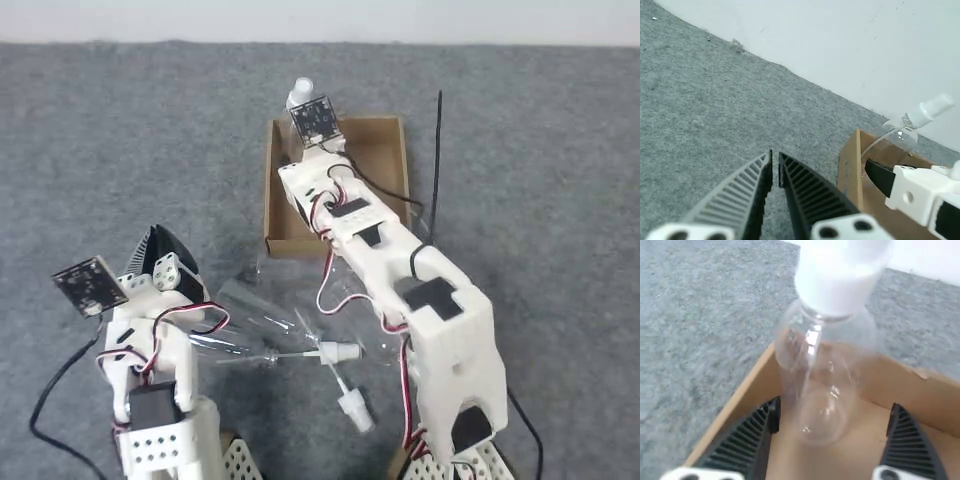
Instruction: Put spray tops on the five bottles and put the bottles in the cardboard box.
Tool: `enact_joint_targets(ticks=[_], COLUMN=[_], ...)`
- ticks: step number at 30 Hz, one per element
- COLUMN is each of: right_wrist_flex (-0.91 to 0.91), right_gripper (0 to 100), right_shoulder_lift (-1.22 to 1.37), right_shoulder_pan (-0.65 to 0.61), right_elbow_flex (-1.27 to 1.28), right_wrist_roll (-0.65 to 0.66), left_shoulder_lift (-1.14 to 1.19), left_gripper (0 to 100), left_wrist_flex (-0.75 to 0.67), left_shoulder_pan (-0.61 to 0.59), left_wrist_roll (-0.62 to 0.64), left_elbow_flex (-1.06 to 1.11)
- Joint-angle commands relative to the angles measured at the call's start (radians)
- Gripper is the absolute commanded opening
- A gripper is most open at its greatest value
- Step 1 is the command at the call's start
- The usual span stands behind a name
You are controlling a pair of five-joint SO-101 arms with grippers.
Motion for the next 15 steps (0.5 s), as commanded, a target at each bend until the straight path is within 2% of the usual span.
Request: enact_joint_targets(ticks=[1, 12, 15], right_wrist_flex=[0.008, 0.012, 0.094], right_gripper=[28.9, 28.6, 28.6], right_shoulder_lift=[-0.147, -0.321, -0.377], right_shoulder_pan=[0.030, 0.044, 0.051], right_elbow_flex=[0.026, 0.196, 0.215], right_wrist_roll=[0.012, 0.012, 0.012], left_shoulder_lift=[-0.020, -0.020, -0.020], left_gripper=[1, 1, 1], left_wrist_flex=[0.018, 0.020, 0.020], left_shoulder_pan=[-0.005, -0.005, -0.005], left_wrist_roll=[-0.009, -0.009, -0.009], left_elbow_flex=[-0.013, -0.013, -0.013])
